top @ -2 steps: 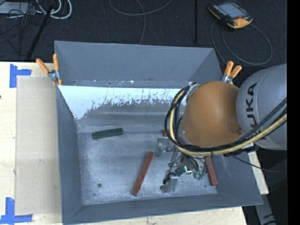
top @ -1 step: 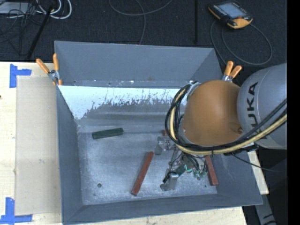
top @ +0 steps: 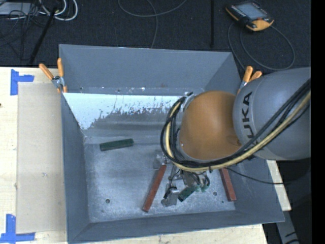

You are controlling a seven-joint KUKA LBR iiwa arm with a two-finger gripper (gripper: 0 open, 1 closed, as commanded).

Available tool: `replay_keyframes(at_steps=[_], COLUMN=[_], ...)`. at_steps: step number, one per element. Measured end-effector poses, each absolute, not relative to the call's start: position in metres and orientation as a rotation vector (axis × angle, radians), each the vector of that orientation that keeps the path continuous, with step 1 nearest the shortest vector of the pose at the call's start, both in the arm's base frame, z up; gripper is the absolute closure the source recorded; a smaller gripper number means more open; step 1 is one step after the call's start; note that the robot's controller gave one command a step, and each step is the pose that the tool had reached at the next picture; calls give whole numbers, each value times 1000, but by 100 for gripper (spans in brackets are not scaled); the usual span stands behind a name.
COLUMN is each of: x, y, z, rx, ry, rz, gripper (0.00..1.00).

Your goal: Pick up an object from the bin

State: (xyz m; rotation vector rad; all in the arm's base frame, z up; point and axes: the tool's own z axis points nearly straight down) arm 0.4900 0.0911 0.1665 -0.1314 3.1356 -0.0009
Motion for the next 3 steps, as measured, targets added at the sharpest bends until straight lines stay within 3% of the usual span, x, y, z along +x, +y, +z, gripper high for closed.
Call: replay_keyframes(at_steps=[1, 2, 3], x=[490, 536, 536], y=[124, 89, 89], z=[109, 71, 71], rx=[-348, -416, -415], ry=[3122, 3110, 3110], rz=[0, 2, 3], gripper=[0, 100, 100])
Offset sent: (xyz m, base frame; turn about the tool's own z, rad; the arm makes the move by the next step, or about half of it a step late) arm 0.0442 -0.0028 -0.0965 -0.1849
